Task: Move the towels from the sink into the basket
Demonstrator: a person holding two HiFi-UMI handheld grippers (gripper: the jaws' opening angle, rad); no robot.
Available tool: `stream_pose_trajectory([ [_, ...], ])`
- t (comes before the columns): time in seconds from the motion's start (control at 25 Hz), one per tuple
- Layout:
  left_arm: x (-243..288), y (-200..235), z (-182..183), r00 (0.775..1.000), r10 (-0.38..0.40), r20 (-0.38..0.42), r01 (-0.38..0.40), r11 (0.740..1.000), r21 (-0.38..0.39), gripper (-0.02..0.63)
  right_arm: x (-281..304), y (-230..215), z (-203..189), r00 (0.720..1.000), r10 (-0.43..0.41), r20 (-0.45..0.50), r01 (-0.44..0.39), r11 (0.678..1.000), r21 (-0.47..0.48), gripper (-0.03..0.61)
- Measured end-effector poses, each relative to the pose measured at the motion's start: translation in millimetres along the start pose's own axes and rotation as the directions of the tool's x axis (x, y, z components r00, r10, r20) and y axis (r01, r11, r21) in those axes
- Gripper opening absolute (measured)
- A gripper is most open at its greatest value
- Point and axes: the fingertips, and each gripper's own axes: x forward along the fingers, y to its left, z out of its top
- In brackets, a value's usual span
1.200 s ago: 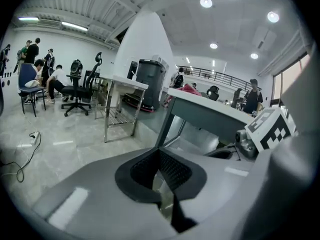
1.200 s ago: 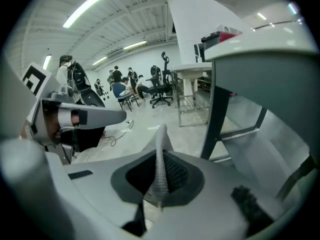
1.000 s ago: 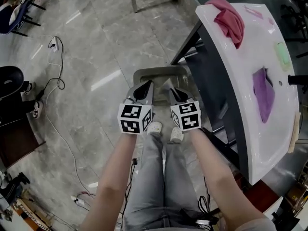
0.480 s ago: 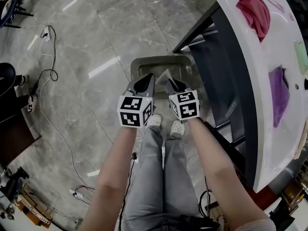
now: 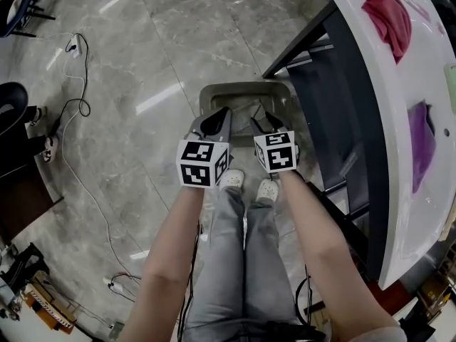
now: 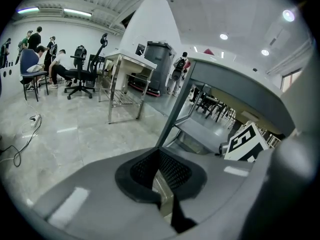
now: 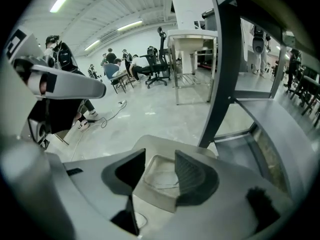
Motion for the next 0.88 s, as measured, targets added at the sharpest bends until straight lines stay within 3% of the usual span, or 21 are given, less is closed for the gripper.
stream_pose_trajectory([
  [0.2, -9, -9, 5, 1.0, -0.013, -0.003, 0.013, 1.0, 0.008, 0.005, -19, 13, 4, 0.999, 0.044, -0.014, -0.045, 0.999, -0.017, 0.182],
  [0.32, -17, -16, 9, 1.0, -0.013, -0.003, 0.013, 1.0, 0.01, 0.005, -37, 19, 8, 1.0, 0.019, 0.01, -0.019, 0.999, -0.044, 0.052],
  [0.4, -22, -19, 13, 1.0, -0.013, 0.007, 0.013, 1.0, 0.008, 0.005, -49, 22, 13, 0.999, 0.01, 0.036, -0.008, 0.999, -0.036, 0.018],
  [0.88, -68, -55, 51, 0.999, -0.016, 0.044, 0.016, 1.0, 0.003, 0.005, -137, 33, 60, 0.98, 0.019, 0.198, -0.028, 0.999, 0.042, 0.017],
])
